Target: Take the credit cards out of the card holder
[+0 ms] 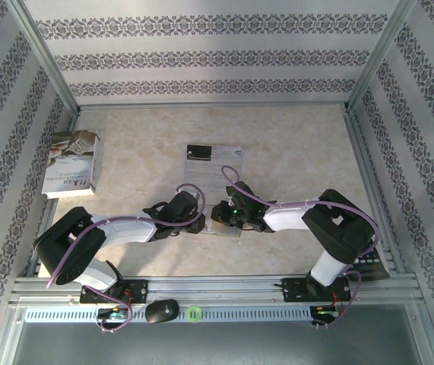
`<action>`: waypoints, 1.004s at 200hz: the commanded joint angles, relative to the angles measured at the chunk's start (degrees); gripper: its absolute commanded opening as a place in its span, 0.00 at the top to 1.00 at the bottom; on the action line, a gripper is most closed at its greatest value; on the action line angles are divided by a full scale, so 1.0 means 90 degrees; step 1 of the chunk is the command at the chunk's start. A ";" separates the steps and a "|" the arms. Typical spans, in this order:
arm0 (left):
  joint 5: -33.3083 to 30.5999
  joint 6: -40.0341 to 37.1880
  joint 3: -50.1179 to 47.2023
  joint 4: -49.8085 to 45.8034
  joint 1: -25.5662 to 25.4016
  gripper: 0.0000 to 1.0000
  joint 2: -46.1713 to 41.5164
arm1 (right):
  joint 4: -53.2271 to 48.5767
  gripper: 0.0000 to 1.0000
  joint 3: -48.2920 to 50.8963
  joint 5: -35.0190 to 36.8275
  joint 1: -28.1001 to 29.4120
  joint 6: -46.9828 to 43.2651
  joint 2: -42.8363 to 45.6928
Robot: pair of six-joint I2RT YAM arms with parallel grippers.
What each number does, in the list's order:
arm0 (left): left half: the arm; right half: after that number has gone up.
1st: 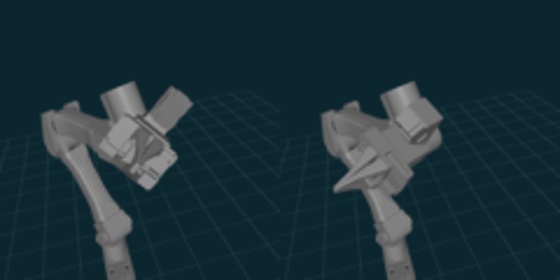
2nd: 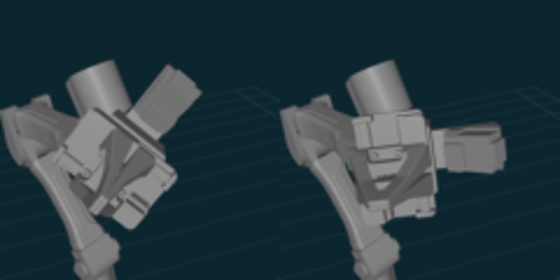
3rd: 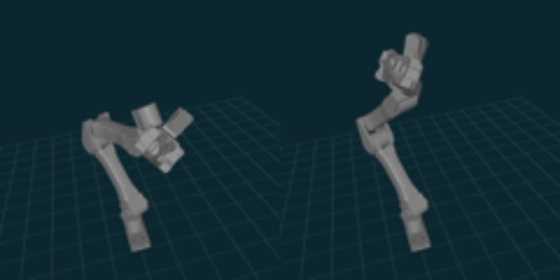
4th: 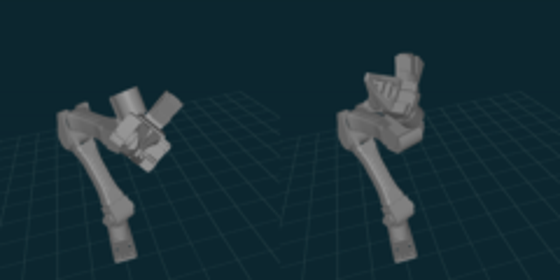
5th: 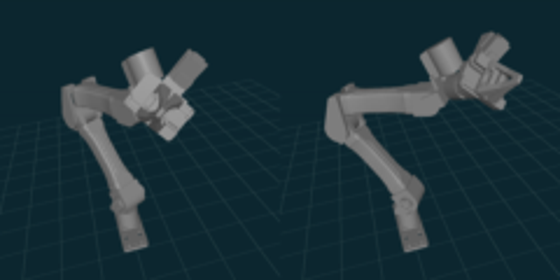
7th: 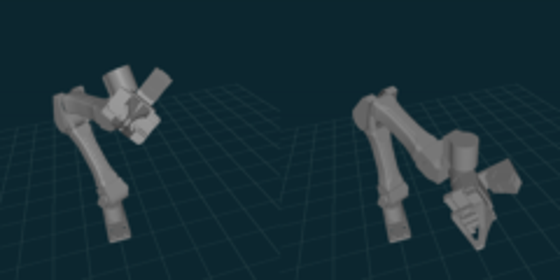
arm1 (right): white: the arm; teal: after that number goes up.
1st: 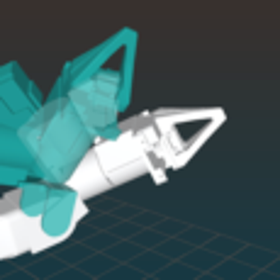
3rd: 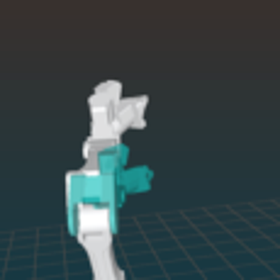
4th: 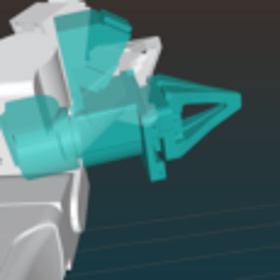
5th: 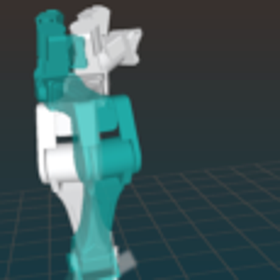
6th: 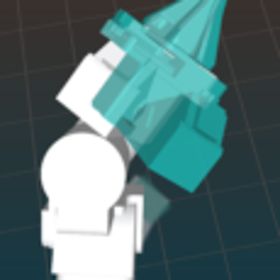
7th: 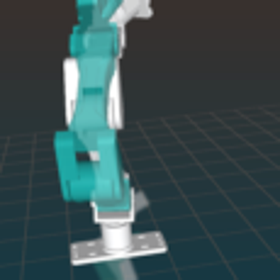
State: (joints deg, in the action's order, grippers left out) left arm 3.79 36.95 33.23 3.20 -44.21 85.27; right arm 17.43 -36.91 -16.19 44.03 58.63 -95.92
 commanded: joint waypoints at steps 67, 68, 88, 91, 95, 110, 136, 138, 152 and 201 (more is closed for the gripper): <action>0.1008 0.0333 -0.0236 0.0477 0.0117 0.65 -0.0007 | -0.0227 0.85 0.0111 0.0292 0.0052 0.0139 0.0001; 0.1006 0.0335 -0.0236 0.0481 0.0117 0.65 -0.0005 | -0.0227 0.85 0.0123 0.0303 0.0051 0.0137 0.0012; 0.1026 0.0335 -0.0235 0.0503 0.0117 0.66 0.0025 | -0.0281 0.85 0.0183 0.0337 0.0037 0.0116 0.0115; 0.1028 0.0337 -0.0229 0.0504 0.0117 0.65 0.0026 | -0.0293 0.85 0.0176 0.0325 0.0030 0.0113 0.0106; 0.1033 0.0334 -0.0223 0.0505 0.0116 0.65 0.0040 | -0.0306 0.85 0.0157 0.0309 0.0030 0.0100 0.0088; 0.1051 0.0332 -0.0225 0.0516 0.0121 0.66 0.0039 | -0.0300 0.85 0.0080 0.0228 0.0042 0.0119 -0.0048; 0.1065 0.0351 -0.0252 0.0556 0.0127 0.66 0.0038 | -0.0223 0.85 -0.0033 0.0172 0.0063 0.0173 -0.0267; 0.1073 0.0356 -0.0254 0.0561 0.0127 0.66 0.0044 | -0.0212 0.85 -0.0046 0.0161 0.0060 0.0167 -0.0289; 0.1114 0.0382 -0.0263 0.0600 0.0136 0.66 0.0074 | -0.0081 0.85 -0.0110 0.0077 0.0078 0.0185 -0.0399; 0.1252 0.0407 -0.0239 0.0727 0.0146 0.66 0.0191 | 0.0137 0.85 -0.0182 -0.0067 0.0120 0.0239 -0.0534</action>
State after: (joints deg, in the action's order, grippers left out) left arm 6.92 39.35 31.73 5.82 -42.24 84.86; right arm 17.65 -37.98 -17.04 44.12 60.16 -97.30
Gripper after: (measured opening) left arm 0.337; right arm 0.156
